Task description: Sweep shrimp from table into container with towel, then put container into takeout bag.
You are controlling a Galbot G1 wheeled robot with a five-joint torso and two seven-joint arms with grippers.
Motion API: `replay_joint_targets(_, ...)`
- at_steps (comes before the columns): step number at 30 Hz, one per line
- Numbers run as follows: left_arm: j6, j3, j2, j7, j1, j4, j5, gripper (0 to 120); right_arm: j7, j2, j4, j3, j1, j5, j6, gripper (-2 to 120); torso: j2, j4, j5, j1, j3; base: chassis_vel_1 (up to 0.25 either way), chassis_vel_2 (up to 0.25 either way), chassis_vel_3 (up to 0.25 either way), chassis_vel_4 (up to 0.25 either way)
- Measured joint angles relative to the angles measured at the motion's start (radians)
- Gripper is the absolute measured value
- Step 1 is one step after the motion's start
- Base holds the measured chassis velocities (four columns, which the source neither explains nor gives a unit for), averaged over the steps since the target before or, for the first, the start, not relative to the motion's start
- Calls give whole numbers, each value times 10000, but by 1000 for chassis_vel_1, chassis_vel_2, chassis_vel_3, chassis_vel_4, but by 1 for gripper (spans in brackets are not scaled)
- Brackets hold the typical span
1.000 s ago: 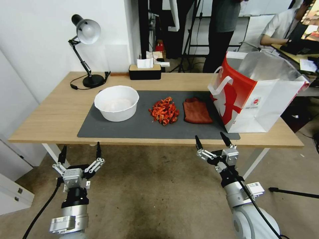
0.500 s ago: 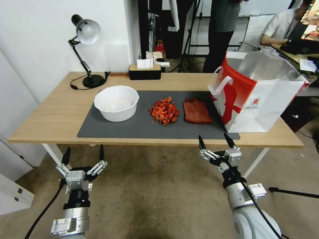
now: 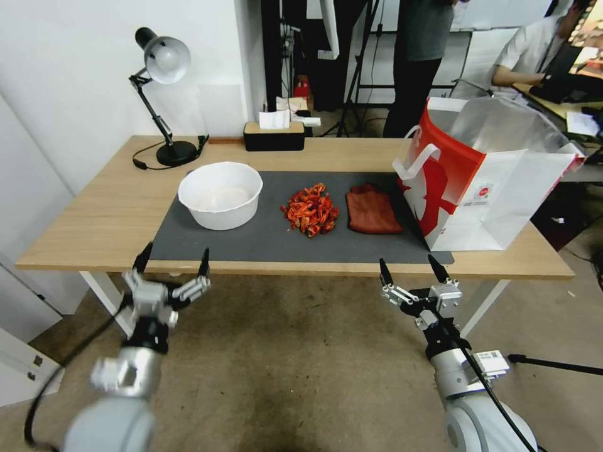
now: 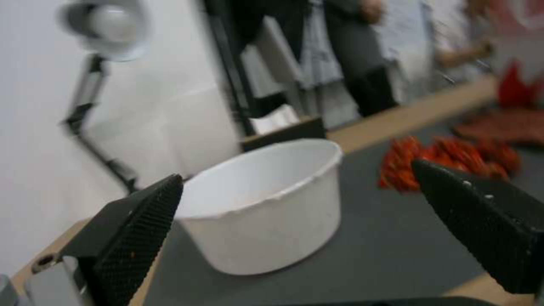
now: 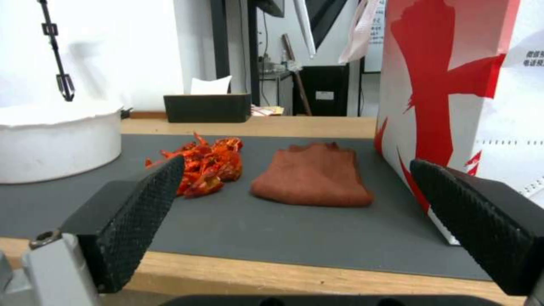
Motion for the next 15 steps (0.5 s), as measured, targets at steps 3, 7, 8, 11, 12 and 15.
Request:
replay_joint_targets(3, 134, -69, 1599, 744, -512, 415, -373, 100, 2, -15, 22, 26, -90, 3, 97, 100, 0, 5, 7, 1, 0, 0, 0, 0, 0)
replay_joint_targets(7, 243, 18, 3016, 1145, -1170, 729, -866, 100, 3, 40, 56, 31, -205, 3, 220, 100, 1, 3, 11, 0, 0, 0, 0, 0, 0)
replay_joint_targets(8, 338, 171, 3773, 1690, -1883, 1031, -1118, 100, 11, 120, 67, 24, -254, 1, 267, 100, 0, -1, 7, 1, 0, 0, 0, 0, 0)
replay_joint_targets(11, 697, 402, 4611, 2796, -2805, 1351, -1372, 100, 20, 181, 71, -19, -231, -11, 285, 100, 0, -1, 10, 2, 0, 0, 0, 0, 0)
replay_joint_targets(12, 763, 471, 4762, 3016, -2966, 1413, -1407, 100, 20, 181, 71, -23, -221, -14, 290, 100, 0, 3, 10, 1, 0, 0, 0, 0, 0)
replay_joint_targets(15, 1045, 1204, 5550, 4124, -3874, 1787, -1325, 100, 24, 185, 71, 3, -275, -25, 367, 100, 0, 5, 7, 1, 0, 0, 0, 0, 0)
